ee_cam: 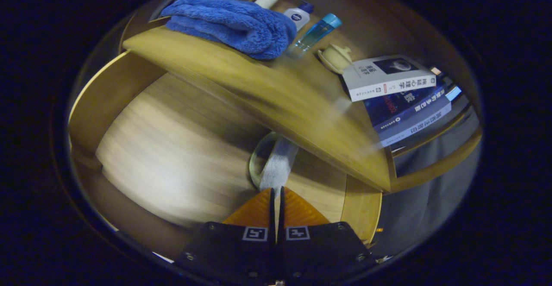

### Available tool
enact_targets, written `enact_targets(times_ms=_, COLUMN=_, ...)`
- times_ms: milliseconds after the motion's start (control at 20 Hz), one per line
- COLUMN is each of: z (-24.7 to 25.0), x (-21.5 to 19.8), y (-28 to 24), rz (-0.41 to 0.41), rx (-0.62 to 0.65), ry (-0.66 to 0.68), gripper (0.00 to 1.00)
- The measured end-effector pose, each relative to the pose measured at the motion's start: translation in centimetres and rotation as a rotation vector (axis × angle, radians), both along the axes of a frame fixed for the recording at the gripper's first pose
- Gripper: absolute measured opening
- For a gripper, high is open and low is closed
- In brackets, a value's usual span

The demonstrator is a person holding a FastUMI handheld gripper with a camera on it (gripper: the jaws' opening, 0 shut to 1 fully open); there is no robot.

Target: Pull open the drawer, take out the items inside it, and place them on the countertop above the cabinet.

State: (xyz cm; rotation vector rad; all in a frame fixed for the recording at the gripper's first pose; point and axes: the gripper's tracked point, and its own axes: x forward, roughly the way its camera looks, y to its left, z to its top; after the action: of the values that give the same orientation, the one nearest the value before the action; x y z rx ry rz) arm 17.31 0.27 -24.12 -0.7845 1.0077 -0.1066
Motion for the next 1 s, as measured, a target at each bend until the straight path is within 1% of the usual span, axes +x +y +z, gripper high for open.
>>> enact_targets(times_ms=100, z=0.5, x=0.3, y=0.2, rz=-0.008, rx=0.011, ry=-0.036, gripper=0.01)
enact_targets(times_ms=150, z=0.9, x=0.3, y=0.3, rz=-0.021, rx=0.022, ry=-0.061, gripper=0.03)
enact_targets(times_ms=250, z=1.3, x=0.9, y=0.7, rz=-0.044, rx=0.066, ry=-0.095, gripper=0.15)
enact_targets(times_ms=300, z=1.4, x=1.3, y=1.0, rz=-0.056, rx=0.09, ry=-0.103, gripper=0.19)
enact_targets(times_ms=400, z=1.2, x=1.9, y=0.9, rz=-0.084, rx=0.1, ry=-0.102, gripper=0.22)
enact_targets(times_ms=450, z=1.0, x=2.0, y=0.4, rz=-0.114, rx=0.092, ry=-0.1, gripper=0.22)
enact_targets(times_ms=550, z=-0.2, x=2.4, y=0.5, rz=-0.142, rx=0.114, ry=-0.075, gripper=0.29)
enact_targets(times_ms=600, z=-0.7, x=2.7, y=0.5, rz=-0.148, rx=0.121, ry=-0.073, gripper=0.34)
enact_targets(times_ms=700, z=-1.4, x=2.9, y=0.8, rz=-0.16, rx=0.149, ry=-0.072, gripper=0.39)
enact_targets(times_ms=850, z=-1.6, x=3.6, y=0.7, rz=-0.157, rx=0.146, ry=-0.096, gripper=0.39)
enact_targets(times_ms=1000, z=-2.3, x=3.6, y=0.4, rz=-0.157, rx=0.11, ry=-0.085, gripper=0.38)
